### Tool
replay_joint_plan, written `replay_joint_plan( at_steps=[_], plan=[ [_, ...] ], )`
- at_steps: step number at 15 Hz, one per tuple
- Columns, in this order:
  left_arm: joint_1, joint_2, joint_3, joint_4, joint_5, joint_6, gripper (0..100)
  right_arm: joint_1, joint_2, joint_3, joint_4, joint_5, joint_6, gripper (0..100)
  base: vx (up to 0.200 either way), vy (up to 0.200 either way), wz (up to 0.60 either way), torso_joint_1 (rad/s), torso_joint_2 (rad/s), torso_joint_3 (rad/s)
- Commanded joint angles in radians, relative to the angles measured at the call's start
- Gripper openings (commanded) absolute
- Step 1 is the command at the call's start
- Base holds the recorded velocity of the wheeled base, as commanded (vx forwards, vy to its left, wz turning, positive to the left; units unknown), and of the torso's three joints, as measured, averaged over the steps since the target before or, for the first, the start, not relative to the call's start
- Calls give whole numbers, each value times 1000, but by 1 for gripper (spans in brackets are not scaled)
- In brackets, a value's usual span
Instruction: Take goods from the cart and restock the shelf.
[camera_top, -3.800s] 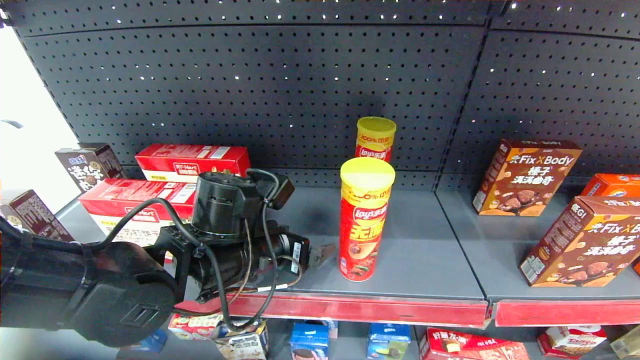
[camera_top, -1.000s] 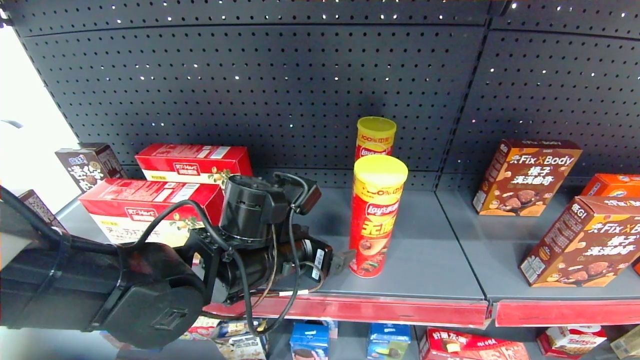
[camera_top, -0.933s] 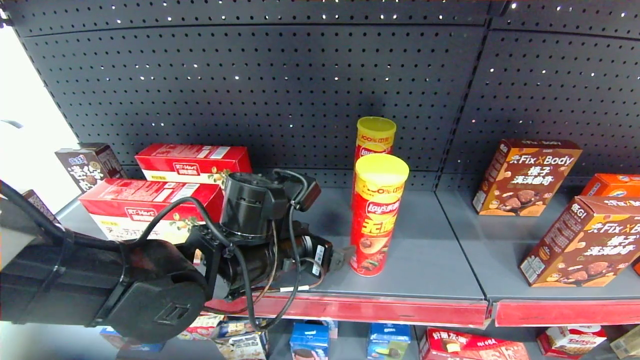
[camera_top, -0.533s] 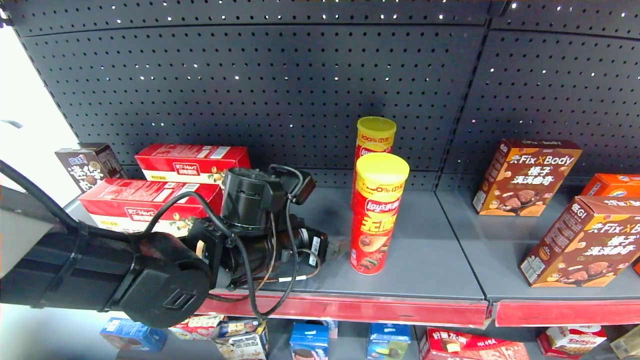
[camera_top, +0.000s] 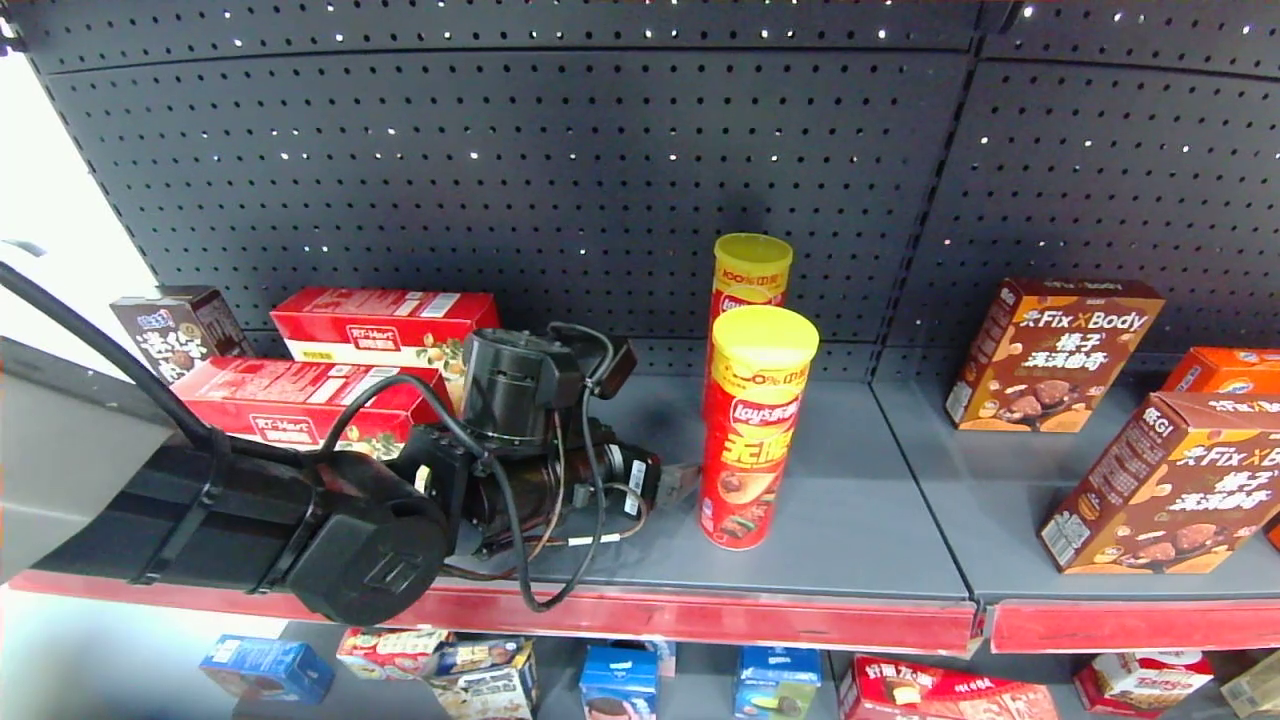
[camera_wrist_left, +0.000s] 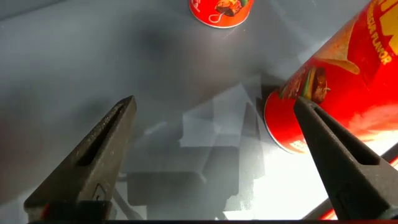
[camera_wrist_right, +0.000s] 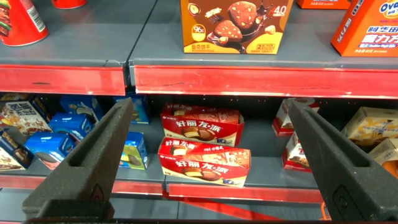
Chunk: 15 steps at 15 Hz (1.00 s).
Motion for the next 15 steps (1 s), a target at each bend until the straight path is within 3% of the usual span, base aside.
replay_joint_plan(
  at_steps=[1,6,9,11,15],
  plan=[
    [-4,12,-4,-2,0,0,100,1,1,0,0,1,0,100,0,0,0,0,0,0],
    [-1,11,1,-2,1,5,100,1,1,0,0,1,0,100,0,0,0,0,0,0],
    [38,2,-2,-4,3,8,100,1,1,0,0,-1,0,100,0,0,0,0,0,0],
    [117,-75,-17,-24,-2,71,100,1,1,0,0,1,0,100,0,0,0,0,0,0],
    [139,-152,-90,-8,-3,75,100,1,1,0,0,1,0,100,0,0,0,0,0,0]
  ],
)
